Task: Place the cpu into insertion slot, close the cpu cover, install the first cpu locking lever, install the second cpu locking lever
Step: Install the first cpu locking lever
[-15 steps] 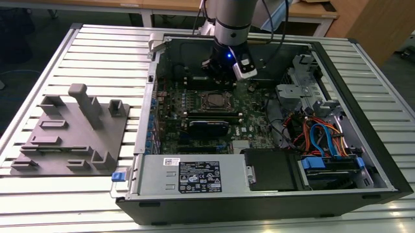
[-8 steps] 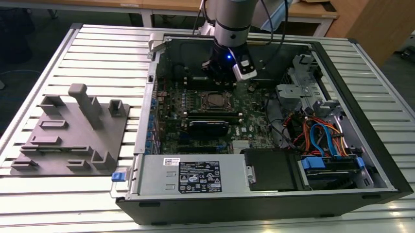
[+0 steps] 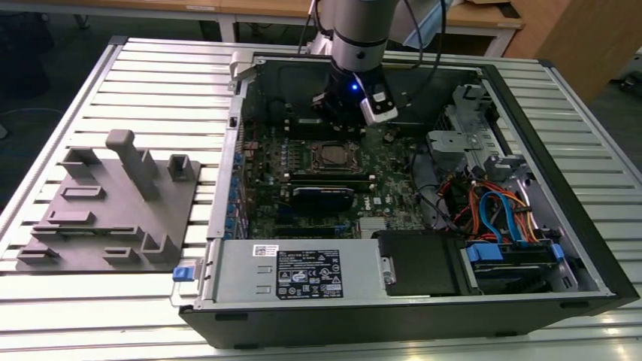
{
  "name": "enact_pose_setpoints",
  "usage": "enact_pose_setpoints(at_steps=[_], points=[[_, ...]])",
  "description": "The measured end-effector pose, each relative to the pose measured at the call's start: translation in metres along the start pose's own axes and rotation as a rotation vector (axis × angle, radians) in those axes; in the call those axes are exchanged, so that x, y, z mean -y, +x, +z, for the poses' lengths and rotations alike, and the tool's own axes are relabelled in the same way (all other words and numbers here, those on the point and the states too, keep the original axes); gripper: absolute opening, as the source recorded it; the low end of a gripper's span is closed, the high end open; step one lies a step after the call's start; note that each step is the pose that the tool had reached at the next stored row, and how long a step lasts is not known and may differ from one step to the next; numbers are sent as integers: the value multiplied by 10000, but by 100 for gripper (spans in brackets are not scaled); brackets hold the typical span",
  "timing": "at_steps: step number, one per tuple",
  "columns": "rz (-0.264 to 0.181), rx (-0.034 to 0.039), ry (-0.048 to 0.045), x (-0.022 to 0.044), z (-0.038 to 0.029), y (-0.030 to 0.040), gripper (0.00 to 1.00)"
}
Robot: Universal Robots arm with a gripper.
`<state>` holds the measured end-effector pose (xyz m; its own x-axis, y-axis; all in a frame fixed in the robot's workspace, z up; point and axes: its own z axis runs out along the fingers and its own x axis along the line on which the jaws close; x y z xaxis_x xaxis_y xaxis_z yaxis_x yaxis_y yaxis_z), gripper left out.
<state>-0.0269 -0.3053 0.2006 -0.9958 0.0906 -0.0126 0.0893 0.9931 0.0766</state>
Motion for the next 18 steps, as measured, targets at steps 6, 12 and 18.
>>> enact_pose_setpoints(at_steps=[6, 12, 18], points=[[1, -4, 15, 13, 32, 1, 10], [-1, 2, 2, 8, -3, -2, 10], [1, 1, 34, 26, 12, -3, 10]])
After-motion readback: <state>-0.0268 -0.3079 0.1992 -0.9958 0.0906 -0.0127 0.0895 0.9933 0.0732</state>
